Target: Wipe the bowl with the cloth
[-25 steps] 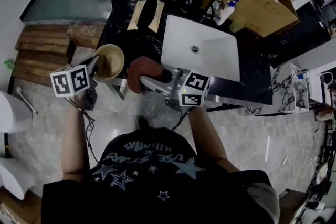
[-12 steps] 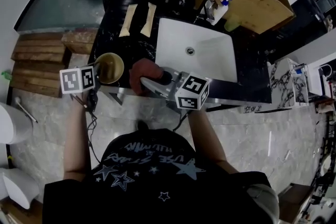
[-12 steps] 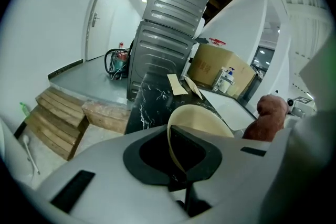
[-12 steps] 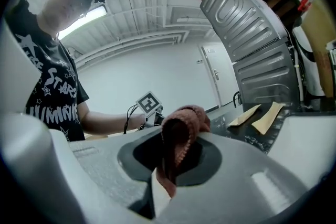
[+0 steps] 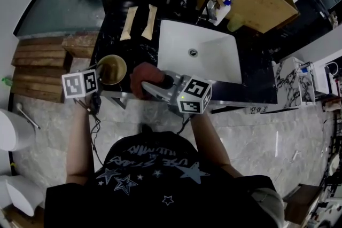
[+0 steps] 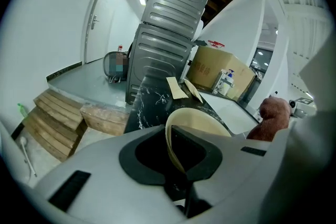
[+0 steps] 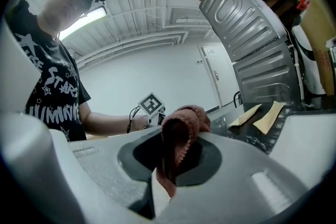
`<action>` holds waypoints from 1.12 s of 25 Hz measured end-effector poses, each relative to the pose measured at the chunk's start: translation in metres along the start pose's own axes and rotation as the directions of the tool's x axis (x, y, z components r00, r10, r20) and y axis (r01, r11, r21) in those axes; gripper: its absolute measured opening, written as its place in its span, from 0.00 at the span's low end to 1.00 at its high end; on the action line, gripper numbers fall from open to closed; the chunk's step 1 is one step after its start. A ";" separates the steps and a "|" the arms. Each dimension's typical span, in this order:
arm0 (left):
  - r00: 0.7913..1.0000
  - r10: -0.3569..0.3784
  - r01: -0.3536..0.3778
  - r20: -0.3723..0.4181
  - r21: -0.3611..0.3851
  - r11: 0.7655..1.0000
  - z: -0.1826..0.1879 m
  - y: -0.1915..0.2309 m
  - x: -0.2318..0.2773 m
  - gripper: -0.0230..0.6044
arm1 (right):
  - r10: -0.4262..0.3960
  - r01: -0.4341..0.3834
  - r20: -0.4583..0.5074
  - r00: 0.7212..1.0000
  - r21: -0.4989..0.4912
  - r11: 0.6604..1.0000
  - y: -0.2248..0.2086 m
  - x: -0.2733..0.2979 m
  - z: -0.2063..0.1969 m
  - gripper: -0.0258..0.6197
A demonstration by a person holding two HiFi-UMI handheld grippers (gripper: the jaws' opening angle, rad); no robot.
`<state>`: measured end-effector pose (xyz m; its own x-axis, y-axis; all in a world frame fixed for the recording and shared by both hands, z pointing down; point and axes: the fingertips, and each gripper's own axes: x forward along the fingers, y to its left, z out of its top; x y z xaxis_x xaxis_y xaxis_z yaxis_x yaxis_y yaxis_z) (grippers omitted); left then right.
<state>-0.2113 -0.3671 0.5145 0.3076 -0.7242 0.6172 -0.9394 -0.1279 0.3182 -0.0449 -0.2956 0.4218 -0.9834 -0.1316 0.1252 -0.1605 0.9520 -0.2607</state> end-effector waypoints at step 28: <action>0.991 -0.092 0.089 0.098 0.041 0.995 -0.085 -0.011 -0.134 0.13 | -0.190 0.188 0.017 0.982 0.067 0.980 0.118 0.000 -0.034 0.11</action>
<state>-0.2291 -0.2107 0.4896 0.3769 -0.7719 0.5120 -0.9138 -0.2196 0.3416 -0.0611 -0.1737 0.4239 -0.9363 -0.3146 0.1560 -0.3482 0.8895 -0.2959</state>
